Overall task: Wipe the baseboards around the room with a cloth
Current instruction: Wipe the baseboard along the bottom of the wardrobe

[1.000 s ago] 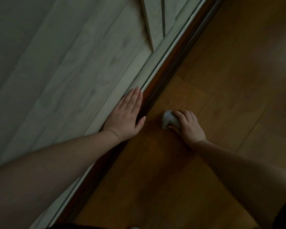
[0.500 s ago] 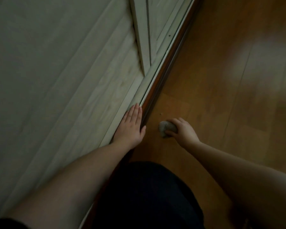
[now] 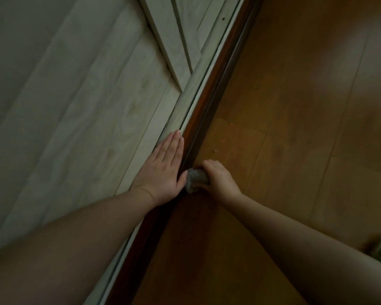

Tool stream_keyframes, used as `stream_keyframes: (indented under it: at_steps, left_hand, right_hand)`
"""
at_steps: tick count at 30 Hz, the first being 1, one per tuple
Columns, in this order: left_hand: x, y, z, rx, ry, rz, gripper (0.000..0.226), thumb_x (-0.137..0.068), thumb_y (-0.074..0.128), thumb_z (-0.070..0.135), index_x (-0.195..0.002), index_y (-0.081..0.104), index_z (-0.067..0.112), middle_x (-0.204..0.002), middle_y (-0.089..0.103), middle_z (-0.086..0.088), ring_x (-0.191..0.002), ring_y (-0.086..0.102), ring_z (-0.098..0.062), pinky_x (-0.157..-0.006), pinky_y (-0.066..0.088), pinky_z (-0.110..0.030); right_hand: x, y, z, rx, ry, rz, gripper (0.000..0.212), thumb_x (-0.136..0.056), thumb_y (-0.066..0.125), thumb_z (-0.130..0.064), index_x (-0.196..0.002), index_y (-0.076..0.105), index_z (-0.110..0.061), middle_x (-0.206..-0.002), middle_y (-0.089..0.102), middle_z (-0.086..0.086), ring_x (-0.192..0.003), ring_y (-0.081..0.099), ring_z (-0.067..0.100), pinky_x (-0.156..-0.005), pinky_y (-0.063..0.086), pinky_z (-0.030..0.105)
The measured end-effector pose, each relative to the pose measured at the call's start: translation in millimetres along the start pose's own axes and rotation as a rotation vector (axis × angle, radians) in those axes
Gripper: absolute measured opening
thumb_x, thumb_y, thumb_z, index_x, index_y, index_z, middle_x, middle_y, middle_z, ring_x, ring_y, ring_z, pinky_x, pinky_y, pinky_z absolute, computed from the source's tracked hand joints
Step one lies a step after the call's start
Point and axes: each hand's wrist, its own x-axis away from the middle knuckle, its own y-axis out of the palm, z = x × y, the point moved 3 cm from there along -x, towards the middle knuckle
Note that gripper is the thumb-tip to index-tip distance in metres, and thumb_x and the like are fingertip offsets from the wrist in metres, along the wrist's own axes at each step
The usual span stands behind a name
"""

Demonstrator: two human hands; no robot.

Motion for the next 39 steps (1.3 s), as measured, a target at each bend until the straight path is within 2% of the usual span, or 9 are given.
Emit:
stream_keyframes:
  at_steps: [4,13,17,19,22,24,27,33,39]
  left_hand:
    - [1.9,-1.8,1.9,0.016,-0.014,-0.027,0.081,-0.096,0.013,0.051,-0.154,-0.012,0.001,-0.163,-0.018,-0.018,-0.152,-0.015,-0.027,-0.125,0.003,-0.042]
    - [1.7,-5.4,3.3,0.062,-0.017,0.021,0.076,-0.097,0.018,0.045,-0.155,-0.006,0.002,-0.164,-0.012,-0.016,-0.153,-0.008,-0.027,-0.125,0.007,-0.042]
    - [1.5,-4.0,3.2,0.066,-0.024,0.012,0.074,-0.097,0.019,0.041,-0.155,-0.001,0.001,-0.165,-0.008,-0.017,-0.153,-0.004,-0.028,-0.124,0.013,-0.044]
    - [0.3,-4.1,2.9,0.060,-0.019,0.004,0.073,-0.097,0.020,0.040,-0.155,0.000,0.000,-0.165,-0.006,-0.018,-0.153,-0.003,-0.028,-0.124,0.014,-0.045]
    - [-0.4,-5.0,2.5,0.051,-0.018,-0.003,0.072,-0.097,0.021,0.038,-0.155,0.004,-0.001,-0.165,-0.002,-0.019,-0.153,0.000,-0.029,-0.124,0.016,-0.045]
    - [-1.1,-5.7,2.7,0.049,-0.020,-0.024,0.073,-0.097,0.021,0.039,-0.155,0.003,-0.001,-0.165,-0.004,-0.019,-0.153,-0.001,-0.029,-0.124,0.016,-0.045]
    - [-1.2,-7.0,3.0,0.049,-0.018,-0.049,0.074,-0.097,0.021,0.039,-0.155,-0.001,-0.001,-0.165,-0.007,-0.018,-0.153,-0.004,-0.029,-0.124,0.014,-0.046]
    - [0.6,-11.3,4.4,0.045,-0.027,-0.032,0.072,-0.097,0.018,0.039,-0.155,-0.004,0.001,-0.164,-0.011,-0.015,-0.153,-0.007,-0.027,-0.125,0.006,-0.042]
    - [1.6,-9.6,3.9,-0.006,-0.046,-0.041,0.070,-0.097,0.017,0.032,-0.152,-0.015,0.003,-0.161,-0.022,-0.014,-0.152,-0.015,-0.026,-0.124,-0.005,-0.040]
  right_hand:
    - [-22.9,-24.4,2.0,0.057,-0.078,-0.095,0.045,-0.076,0.082,-0.028,-0.115,0.059,-0.017,-0.113,0.060,0.001,-0.102,0.051,0.012,-0.095,0.042,0.031]
    - [-102.9,-94.0,23.0,0.234,-0.101,-0.328,0.045,-0.084,0.074,-0.021,-0.125,0.058,-0.015,-0.134,0.056,0.006,-0.128,0.048,0.021,-0.105,0.044,0.036]
    - [-128.2,-123.2,42.7,0.135,-0.017,-0.226,0.037,-0.086,0.070,-0.015,-0.121,0.058,-0.022,-0.125,0.056,0.000,-0.115,0.056,0.014,-0.087,0.048,0.021]
    - [-141.3,-145.5,55.5,0.091,0.071,-0.083,0.036,-0.085,0.072,-0.018,-0.116,0.055,-0.027,-0.115,0.056,-0.009,-0.105,0.058,0.007,-0.085,0.049,0.023]
    - [-157.6,-174.7,74.0,-0.007,0.269,0.154,0.039,-0.083,0.076,-0.025,-0.114,0.052,-0.022,-0.110,0.055,-0.005,-0.099,0.055,0.010,-0.082,0.049,0.027]
    - [-159.3,-179.6,78.2,-0.001,0.290,0.170,0.042,-0.078,0.080,-0.030,-0.109,0.052,-0.022,-0.107,0.054,-0.005,-0.098,0.054,0.012,-0.078,0.046,0.025]
    - [-142.4,-168.8,74.6,0.017,0.242,0.157,0.041,-0.078,0.080,-0.032,-0.107,0.052,-0.024,-0.105,0.054,-0.006,-0.098,0.056,0.014,-0.077,0.046,0.024]
    - [-63.7,-105.8,39.9,-0.081,0.071,0.094,0.044,-0.085,0.068,-0.040,-0.124,0.048,-0.036,-0.117,0.050,-0.013,-0.110,0.051,0.008,-0.090,0.046,0.025]
    - [4.6,-25.4,1.6,-0.110,0.031,0.100,0.042,-0.087,0.069,-0.029,-0.126,0.054,-0.025,-0.122,0.049,-0.003,-0.112,0.040,0.008,-0.092,0.040,0.024]
